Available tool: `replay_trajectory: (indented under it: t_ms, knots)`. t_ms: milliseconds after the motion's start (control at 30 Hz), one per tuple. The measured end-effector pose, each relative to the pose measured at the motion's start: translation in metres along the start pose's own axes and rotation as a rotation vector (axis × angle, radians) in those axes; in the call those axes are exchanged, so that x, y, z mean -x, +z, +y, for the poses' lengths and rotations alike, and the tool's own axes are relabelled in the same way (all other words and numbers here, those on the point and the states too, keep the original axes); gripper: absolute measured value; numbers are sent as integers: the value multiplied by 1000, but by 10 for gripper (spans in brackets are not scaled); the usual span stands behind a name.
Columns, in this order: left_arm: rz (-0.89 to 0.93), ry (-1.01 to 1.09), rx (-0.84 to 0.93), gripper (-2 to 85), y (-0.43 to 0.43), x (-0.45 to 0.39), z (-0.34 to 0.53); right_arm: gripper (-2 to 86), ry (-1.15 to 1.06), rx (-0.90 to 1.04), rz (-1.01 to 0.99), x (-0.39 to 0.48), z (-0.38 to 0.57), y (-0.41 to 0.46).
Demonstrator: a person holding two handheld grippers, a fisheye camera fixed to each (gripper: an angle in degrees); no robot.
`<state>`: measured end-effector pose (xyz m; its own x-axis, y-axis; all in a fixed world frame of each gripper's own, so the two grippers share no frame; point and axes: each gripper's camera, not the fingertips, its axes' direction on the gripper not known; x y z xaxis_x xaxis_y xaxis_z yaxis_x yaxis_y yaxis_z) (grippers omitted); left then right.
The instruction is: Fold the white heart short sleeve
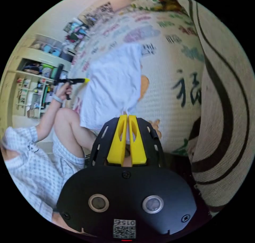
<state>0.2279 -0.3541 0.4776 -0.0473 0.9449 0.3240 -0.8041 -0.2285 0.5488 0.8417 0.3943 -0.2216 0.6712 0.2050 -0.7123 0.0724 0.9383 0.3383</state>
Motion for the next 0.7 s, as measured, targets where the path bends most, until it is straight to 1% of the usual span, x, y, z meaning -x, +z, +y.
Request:
replay_trajectory:
  t_ms: [33,100,133,233,367,467,533,600,700]
  knots:
    - [103,-20,-91,62,-13,14,3,33,-59,-71,-52,-3,-10,-13]
    - [248,-56,-227,82,-27,36,6,58,-117,-151,-93,-15,-31,-24]
    - [281,-84,-251,95,-28,49,6,73,-137,-160,-105,-26,-49,-24]
    - [281,-132,-212,110,-19,72,0,97,-153,-104,-120,-57,-98,-10]
    - [350,-133,-214,104,-18,85,-6,125,-188,-55,-109,-81,-149,11]
    - [367,-135,-213,98,-13,86,-11,136,-184,31,-119,-100,-182,31]
    - [343,-106,-198,95,-10,78,-18,136,-173,98,-135,-115,-201,46]
    - [357,-89,-189,93,-5,73,-23,130,-148,104,-206,-127,-211,51]
    - [376,-82,-175,75,2,68,-29,89,-133,115,-265,-147,-221,54]
